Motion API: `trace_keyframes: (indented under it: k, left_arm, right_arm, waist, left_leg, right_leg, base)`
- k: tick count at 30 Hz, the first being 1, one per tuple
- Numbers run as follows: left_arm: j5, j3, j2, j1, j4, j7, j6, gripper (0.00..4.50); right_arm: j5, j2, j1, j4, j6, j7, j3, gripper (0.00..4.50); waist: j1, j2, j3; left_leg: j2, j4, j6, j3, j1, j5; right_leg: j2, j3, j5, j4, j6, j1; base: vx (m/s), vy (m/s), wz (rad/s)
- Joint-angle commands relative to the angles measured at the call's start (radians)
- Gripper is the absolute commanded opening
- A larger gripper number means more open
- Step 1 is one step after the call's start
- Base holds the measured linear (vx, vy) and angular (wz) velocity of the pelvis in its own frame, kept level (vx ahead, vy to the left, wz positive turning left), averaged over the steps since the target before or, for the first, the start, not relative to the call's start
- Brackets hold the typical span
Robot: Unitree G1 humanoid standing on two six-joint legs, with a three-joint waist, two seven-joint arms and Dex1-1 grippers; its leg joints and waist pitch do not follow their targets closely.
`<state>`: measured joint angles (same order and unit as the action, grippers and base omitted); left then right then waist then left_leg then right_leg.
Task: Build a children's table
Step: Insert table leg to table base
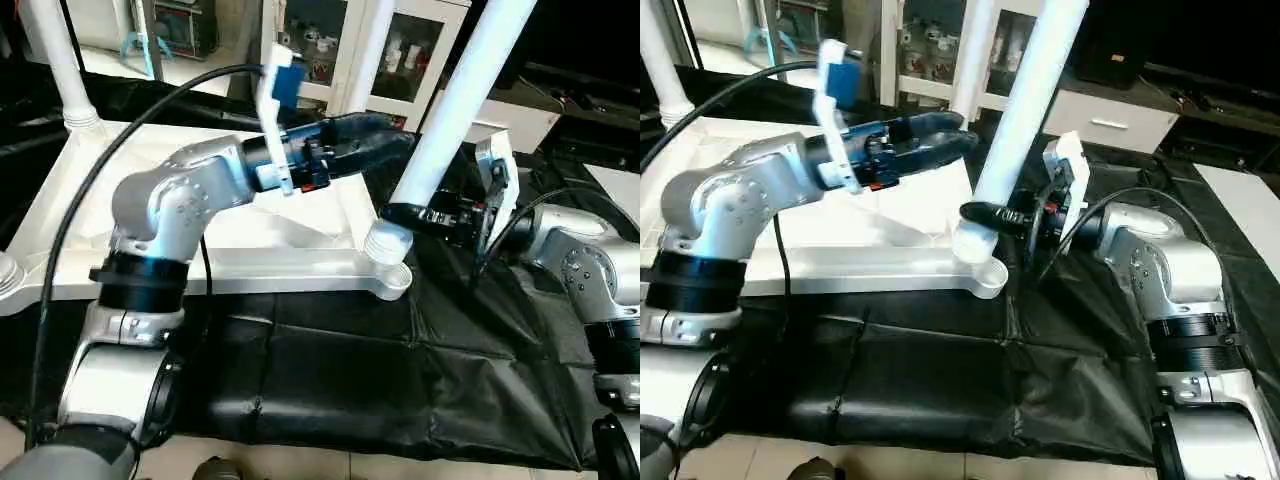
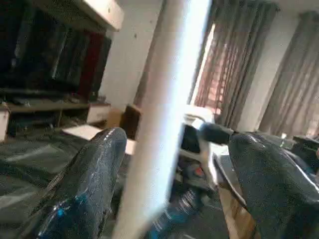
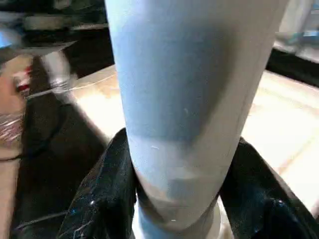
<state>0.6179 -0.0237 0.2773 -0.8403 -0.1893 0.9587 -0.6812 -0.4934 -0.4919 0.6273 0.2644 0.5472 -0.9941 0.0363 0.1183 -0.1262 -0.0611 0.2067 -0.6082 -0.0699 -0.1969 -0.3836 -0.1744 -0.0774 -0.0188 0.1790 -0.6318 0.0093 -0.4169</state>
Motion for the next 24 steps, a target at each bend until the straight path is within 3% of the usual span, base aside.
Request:
trace_keyframes:
  k: [1,2,3,4,5,6,9,10,14,15,16,20,24]
  left_arm:
    - [-0.166,0.115,0.047,0.041,-0.015,0.01,0.15,3.74]
    - [-0.276,0.206,0.083,0.061,-0.041,0.008,0.235,3.74]
    - [-0.434,0.357,0.134,0.087,-0.11,0.013,0.358,3.74]
    - [-0.45,0.374,0.138,0.09,-0.119,0.014,0.372,3.74]
    - [-0.489,0.422,0.137,0.106,-0.157,0.025,0.415,3.74]
    - [-0.493,0.439,0.124,0.119,-0.18,0.036,0.431,3.74]
    - [-0.48,0.444,0.095,0.134,-0.198,0.058,0.444,3.74]
    - [-0.508,0.463,0.067,0.127,-0.252,0.056,0.496,3.74]
    - [-0.538,0.486,0.046,0.116,-0.326,0.078,0.566,3.74]
    - [-0.538,0.486,0.036,0.109,-0.347,0.08,0.572,3.74]
    - [-0.553,0.489,0.021,0.092,-0.395,0.073,0.599,3.74]
    - [-0.579,0.488,-0.013,0.049,-0.51,0.071,0.636,3.57]
    - [-0.588,0.482,-0.031,0.028,-0.571,0.062,0.645,3.36]
  right_arm:
    - [0.063,-0.015,-0.015,0.032,-0.061,0.083,0.038,1.86]
    - [0.086,-0.012,-0.025,0.043,-0.076,0.12,0.04,1.86]
    - [0.096,0.001,-0.044,0.052,-0.075,0.164,0.051,1.86]
    - [0.097,0.003,-0.047,0.052,-0.074,0.169,0.052,1.86]
    - [0.099,0.015,-0.063,0.046,-0.072,0.193,0.061,1.86]
    - [0.1,0.024,-0.076,0.04,-0.069,0.212,0.069,1.86]
    - [0.105,0.031,-0.1,0.026,-0.071,0.237,0.072,1.86]
    - [0.098,0.038,-0.131,0.001,-0.064,0.258,0.079,1.86]
    - [0.091,0.044,-0.166,-0.031,-0.059,0.272,0.085,1.86]
    - [0.088,0.047,-0.178,-0.045,-0.055,0.276,0.087,1.86]
    - [0.085,0.051,-0.197,-0.066,-0.05,0.281,0.089,1.86]
    - [0.076,0.057,-0.231,-0.114,-0.035,0.291,0.086,1.86]
    - [0.07,0.058,-0.241,-0.129,-0.032,0.3,0.087,1.86]
  waist:
    - [-0.001,0.017,0.076]
    - [-0.004,0.014,0.077]
    - [-0.003,0.019,0.076]
    - [-0.005,0.022,0.078]
    - [-0.007,0.022,0.079]
    - [-0.007,0.027,0.08]
    - [-0.007,0.024,0.086]
    - [-0.007,0.029,0.082]
    - [-0.009,0.024,0.076]
    - [-0.008,0.038,0.077]
    - [-0.013,0.032,0.078]
    - [-0.015,0.05,0.079]
    - [-0.017,0.051,0.08]
  left_leg:
    - [0.015,0.066,-0.038,0.008,0.025,-0.125]
    - [0.014,0.066,-0.043,0.006,0.027,-0.131]
    - [0.016,0.068,-0.042,0.01,0.028,-0.137]
    - [0.018,0.07,-0.05,0.009,0.034,-0.153]
    - [0.016,0.07,-0.052,0.011,0.03,-0.146]
    - [0.016,0.071,-0.064,0.01,0.032,-0.14]
    - [0.015,0.067,-0.067,0.008,0.028,-0.108]
    - [0.014,0.068,-0.058,0.007,0.027,-0.124]
    - [0.014,0.072,-0.054,0.008,0.026,-0.202]
    - [0.015,0.073,-0.059,0.011,0.027,-0.211]
    - [0.014,0.072,-0.054,0.01,0.026,-0.218]
    - [0.014,0.072,-0.046,0.013,0.027,-0.221]
    - [0.014,0.07,-0.032,0.012,0.025,-0.215]
  right_leg:
    - [-0.041,0.016,0.099,0.067,-0.188,0.052]
    - [-0.04,0.017,0.114,0.066,-0.176,0.052]
    - [-0.041,0.017,0.157,0.074,-0.138,0.049]
    - [-0.042,0.019,0.184,0.072,-0.113,0.044]
    - [-0.042,0.019,0.176,0.071,-0.113,0.047]
    - [-0.042,0.019,0.153,0.069,-0.122,0.043]
    - [-0.04,0.016,0.03,0.054,-0.18,0.049]
    - [-0.04,0.017,0.025,0.058,-0.193,0.048]
    - [-0.046,0.02,0.141,0.073,-0.172,0.05]
    - [-0.048,0.02,0.154,0.071,-0.171,0.05]
    - [-0.045,0.021,0.169,0.077,-0.164,0.049]
    - [-0.045,0.02,0.148,0.075,-0.176,0.049]
    - [-0.046,0.02,0.133,0.073,-0.199,0.051]
  base:
    - [0.0,0.0,0.0]
    - [0.0,0.0,0.0]
    - [0.0,0.0,0.0]
    - [0.0,0.0,0.0]
    - [0.0,0.0,0.0]
    - [0.0,0.0,0.0]
    - [0.0,0.0,0.0]
    - [0.0,0.0,0.0]
    - [0.0,0.0,0.0]
    - [0.0,0.0,0.0]
    - [0.0,0.0,0.0]
    - [0.0,0.0,0.0]
    - [0.0,0.0,0.0]
